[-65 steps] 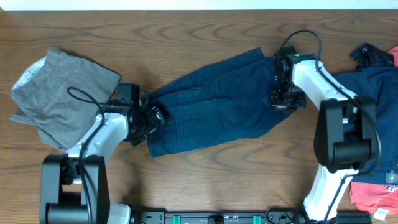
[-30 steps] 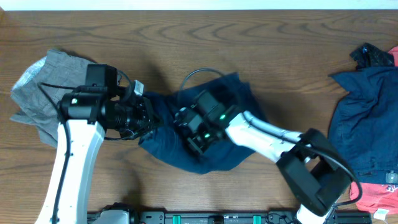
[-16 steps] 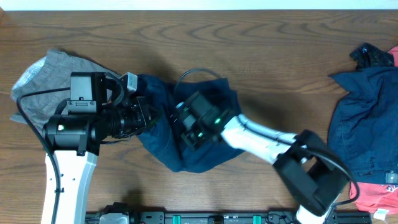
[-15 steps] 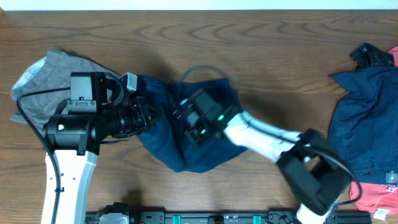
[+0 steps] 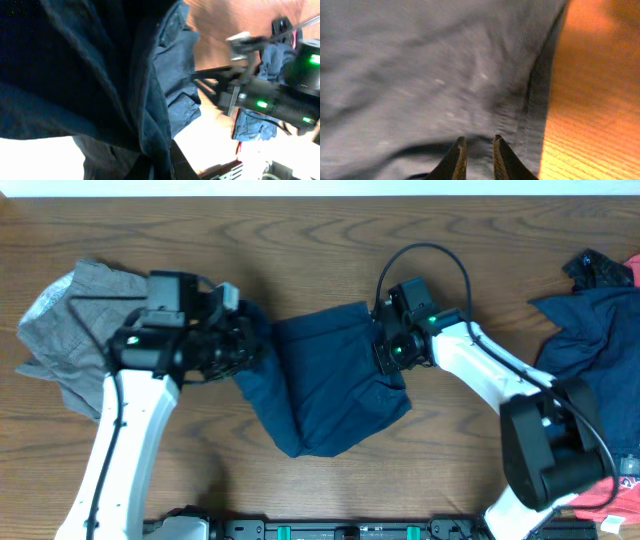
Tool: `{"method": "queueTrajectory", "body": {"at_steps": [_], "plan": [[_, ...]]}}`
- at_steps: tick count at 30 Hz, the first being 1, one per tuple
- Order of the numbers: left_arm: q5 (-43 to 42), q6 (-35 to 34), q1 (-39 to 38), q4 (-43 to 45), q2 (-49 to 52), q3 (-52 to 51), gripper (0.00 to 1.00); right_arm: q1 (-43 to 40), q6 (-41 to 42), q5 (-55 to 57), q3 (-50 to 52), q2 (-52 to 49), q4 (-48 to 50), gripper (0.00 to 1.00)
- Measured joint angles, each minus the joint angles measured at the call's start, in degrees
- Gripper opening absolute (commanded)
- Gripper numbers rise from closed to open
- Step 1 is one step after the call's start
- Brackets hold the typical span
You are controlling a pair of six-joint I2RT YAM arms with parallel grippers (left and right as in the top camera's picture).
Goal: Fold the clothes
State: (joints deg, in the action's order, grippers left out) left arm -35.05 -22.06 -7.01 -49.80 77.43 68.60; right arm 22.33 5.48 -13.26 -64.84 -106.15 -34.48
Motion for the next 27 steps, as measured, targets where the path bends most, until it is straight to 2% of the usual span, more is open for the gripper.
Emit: {"method": "queueTrajectory", "body": {"at_steps": [8,15,16,17,18,19,23,27], "plan": [[-0.09,-4.79,-10.56,9.42,8.50,0.02,0.06,0.50,0.22,0.26,1.16,-2.16,-0.66,0.12],[0.20,-8.28,-19.98,18.75,15.65,0.00,0.07,0.50,1.38,0.20,1.16,-2.16,-0.70,0.13],[0.28,-8.41,-21.05,20.00,16.31,0.00,0.10,0.52,1.57,0.22,1.16,-2.16,-0.79,0.13],[0.42,-8.59,-22.01,20.85,16.87,0.00,0.17,0.52,1.75,0.22,1.16,-2.16,-1.05,0.11],[0.61,-8.72,-22.88,21.59,17.38,0.00,0.28,0.50,1.97,0.22,1.11,-2.16,-1.38,0.10],[0.90,-9.16,-23.39,22.16,17.75,0.00,0.33,0.50,2.40,0.22,0.94,-2.16,-2.69,0.09],[2.21,-8.98,-22.56,23.28,17.84,0.02,0.38,0.07,4.17,1.38,0.07,-2.08,-8.94,0.09],[2.97,-8.98,-17.90,25.70,17.84,0.04,0.41,-4.42,6.01,5.33,-2.38,0.20,-15.52,0.12]]}}
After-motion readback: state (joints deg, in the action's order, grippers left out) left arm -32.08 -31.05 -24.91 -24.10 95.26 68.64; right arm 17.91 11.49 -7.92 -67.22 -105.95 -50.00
